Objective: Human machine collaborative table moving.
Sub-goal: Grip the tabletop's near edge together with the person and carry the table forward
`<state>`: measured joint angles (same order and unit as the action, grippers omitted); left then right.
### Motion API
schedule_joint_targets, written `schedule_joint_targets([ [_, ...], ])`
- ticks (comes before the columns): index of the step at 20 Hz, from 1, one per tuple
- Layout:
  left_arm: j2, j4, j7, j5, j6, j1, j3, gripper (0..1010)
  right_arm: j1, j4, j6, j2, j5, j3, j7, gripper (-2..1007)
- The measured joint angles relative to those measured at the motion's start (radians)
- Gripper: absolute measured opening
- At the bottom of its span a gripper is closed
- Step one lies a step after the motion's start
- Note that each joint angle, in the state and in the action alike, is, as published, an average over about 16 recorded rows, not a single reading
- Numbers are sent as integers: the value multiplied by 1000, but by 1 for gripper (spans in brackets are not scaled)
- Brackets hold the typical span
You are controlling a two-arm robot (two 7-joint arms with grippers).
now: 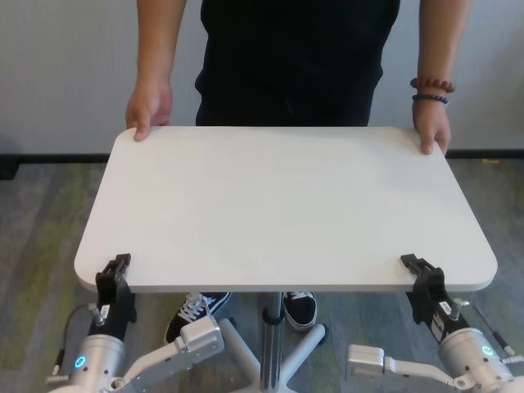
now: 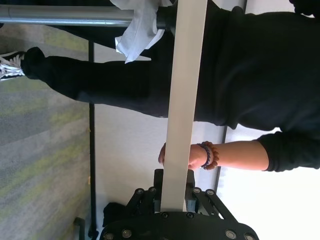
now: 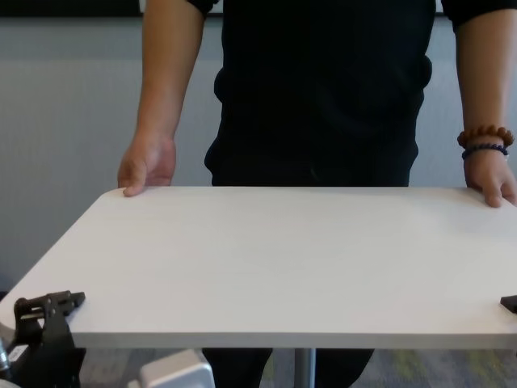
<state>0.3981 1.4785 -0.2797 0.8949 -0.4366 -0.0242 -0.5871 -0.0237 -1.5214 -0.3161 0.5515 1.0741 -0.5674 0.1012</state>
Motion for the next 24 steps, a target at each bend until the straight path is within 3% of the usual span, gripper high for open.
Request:
schedule_joint_targets([
  [13, -18, 29, 26, 66, -4, -21, 2, 253, -11, -31, 45, 6, 48, 17, 1, 211],
  [24, -39, 20, 33, 104, -3, -40, 17, 251, -30, -11, 77, -12, 74, 33, 6, 211],
])
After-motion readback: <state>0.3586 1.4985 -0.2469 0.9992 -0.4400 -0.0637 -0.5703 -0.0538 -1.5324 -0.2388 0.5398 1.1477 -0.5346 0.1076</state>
